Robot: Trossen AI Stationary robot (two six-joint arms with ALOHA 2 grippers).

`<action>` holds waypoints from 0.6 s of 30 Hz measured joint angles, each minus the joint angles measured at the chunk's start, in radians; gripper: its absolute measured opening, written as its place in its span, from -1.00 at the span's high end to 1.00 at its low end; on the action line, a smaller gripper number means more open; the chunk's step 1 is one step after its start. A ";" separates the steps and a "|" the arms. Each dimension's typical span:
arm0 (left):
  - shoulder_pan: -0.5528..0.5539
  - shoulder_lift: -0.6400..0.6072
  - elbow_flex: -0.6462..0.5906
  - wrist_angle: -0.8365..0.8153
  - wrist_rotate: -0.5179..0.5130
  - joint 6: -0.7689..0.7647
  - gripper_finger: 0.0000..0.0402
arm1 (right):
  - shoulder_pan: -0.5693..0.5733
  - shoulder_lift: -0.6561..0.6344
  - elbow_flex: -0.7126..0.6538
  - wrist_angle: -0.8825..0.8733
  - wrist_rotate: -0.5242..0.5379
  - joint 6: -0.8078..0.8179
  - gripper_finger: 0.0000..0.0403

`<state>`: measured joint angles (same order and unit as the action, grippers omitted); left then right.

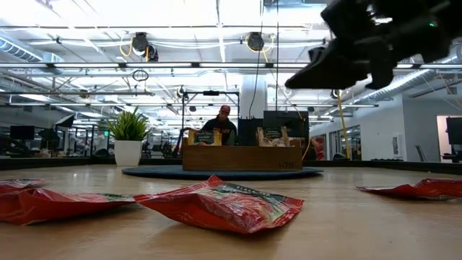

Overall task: Pick & Place Tea
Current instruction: Put the brown tea bag into the right section of the wooden organizer

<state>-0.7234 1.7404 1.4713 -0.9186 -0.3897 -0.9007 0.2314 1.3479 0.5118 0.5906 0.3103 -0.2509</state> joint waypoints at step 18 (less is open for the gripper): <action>-0.305 0.047 -0.164 -0.039 0.034 -1.342 0.44 | 0.150 -0.098 -0.076 0.160 0.002 -0.035 1.00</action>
<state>-1.0289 1.7878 1.3077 -0.9581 -0.3561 -2.2424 0.3810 1.2495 0.4362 0.7509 0.3122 -0.2861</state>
